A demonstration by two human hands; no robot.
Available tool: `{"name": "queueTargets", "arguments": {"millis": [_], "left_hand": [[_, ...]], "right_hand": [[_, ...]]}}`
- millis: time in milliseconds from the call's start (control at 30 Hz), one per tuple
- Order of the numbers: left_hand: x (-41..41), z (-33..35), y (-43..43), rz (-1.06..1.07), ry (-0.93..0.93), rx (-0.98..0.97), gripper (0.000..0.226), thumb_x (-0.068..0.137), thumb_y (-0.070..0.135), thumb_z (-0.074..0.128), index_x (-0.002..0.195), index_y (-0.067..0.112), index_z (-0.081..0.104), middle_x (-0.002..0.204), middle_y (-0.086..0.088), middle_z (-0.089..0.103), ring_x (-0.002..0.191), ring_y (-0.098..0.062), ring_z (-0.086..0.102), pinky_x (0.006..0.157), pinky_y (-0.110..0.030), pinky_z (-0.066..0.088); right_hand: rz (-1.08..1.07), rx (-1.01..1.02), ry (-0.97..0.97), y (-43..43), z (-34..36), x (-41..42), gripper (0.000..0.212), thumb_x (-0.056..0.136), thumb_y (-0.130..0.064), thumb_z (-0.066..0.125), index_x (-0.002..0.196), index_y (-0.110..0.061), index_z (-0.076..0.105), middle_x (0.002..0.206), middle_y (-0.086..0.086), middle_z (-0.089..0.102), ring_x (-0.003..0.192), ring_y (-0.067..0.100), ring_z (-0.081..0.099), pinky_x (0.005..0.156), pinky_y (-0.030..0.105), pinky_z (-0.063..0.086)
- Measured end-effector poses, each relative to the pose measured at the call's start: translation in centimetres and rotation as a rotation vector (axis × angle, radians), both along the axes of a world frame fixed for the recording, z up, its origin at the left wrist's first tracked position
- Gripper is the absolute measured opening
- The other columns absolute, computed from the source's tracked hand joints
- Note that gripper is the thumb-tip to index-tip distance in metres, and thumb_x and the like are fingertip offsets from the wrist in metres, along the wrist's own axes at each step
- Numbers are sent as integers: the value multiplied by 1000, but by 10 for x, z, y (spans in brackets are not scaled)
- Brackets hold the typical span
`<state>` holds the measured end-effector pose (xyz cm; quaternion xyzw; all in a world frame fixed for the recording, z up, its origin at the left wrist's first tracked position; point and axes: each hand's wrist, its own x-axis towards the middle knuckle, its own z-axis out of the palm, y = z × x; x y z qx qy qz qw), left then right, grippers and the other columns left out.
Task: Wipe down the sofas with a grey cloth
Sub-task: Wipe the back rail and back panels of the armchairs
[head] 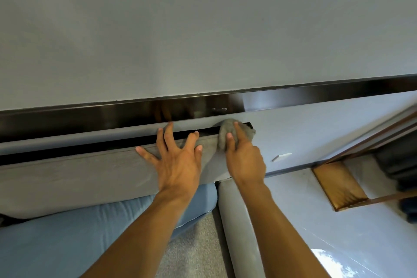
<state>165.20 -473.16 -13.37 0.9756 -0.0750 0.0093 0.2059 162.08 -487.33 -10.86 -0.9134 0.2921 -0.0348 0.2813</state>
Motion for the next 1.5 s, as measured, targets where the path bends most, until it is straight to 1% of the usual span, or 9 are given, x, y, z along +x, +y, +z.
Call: {"name": "queueTargets", "arguments": {"millis": [167,333,567,800,933,1100,1300,1400,1500], "left_hand": [[-1,2,3,-8,10,-9,37,103,48,42,140,45,49,164,-13,6,156,-37,-3,111,-81,-10],[0,-4,3,-16,-28,-11,40,103,51,39,141,44,50,164,-14,9,156,-37,0,110,-82,-10],[-2,-8,5,-11,-70,-16,44,102,51,36,143,43,50,164,-15,10,156,-36,1,111,-78,-14],[-7,-15,16,-66,-99,-42,53,93,28,67,143,26,48,164,-24,13,157,-40,0,116,-75,-10],[-11,-20,30,-118,-152,28,54,103,39,39,155,27,37,164,-24,15,157,-38,-1,119,-70,-7],[-11,-13,27,-110,-117,6,59,102,50,17,157,35,32,166,-22,9,158,-34,-6,116,-61,-18],[-9,-25,36,-147,-159,40,65,97,41,55,156,24,33,167,-24,14,158,-36,-2,120,-68,-5],[-10,-29,41,-159,-195,93,57,105,48,22,160,34,23,167,-23,12,158,-35,-4,120,-66,-4],[-11,-25,36,-155,-168,108,58,103,55,11,160,46,12,167,-22,3,157,-36,-12,118,-64,-12]], "right_hand": [[181,-144,53,-6,-7,-15,51,99,-66,26,149,-60,15,99,11,70,89,31,68,74,40,55],[5,-52,-23,-31,-6,1,53,100,-63,30,143,-37,43,109,9,70,96,29,67,76,36,50],[53,72,-100,8,-18,-30,49,101,-59,31,150,-50,30,94,7,72,74,16,62,65,31,51],[182,84,-69,56,1,16,44,104,-51,35,147,-43,42,133,-1,64,117,27,61,95,41,52],[154,-89,114,18,11,2,44,102,-58,31,146,-50,37,120,11,68,108,35,64,83,40,48],[-92,-42,86,-15,12,2,46,103,-54,32,143,-34,45,115,16,67,101,35,64,81,41,51],[238,38,35,70,6,8,45,105,-50,31,149,-47,34,122,7,68,108,30,64,88,40,52],[171,-110,98,32,8,3,46,104,-54,27,150,-52,26,115,11,69,102,32,66,80,37,48],[-24,-152,122,-24,9,-6,49,103,-57,25,150,-46,28,113,16,66,100,35,65,77,39,45]]}}
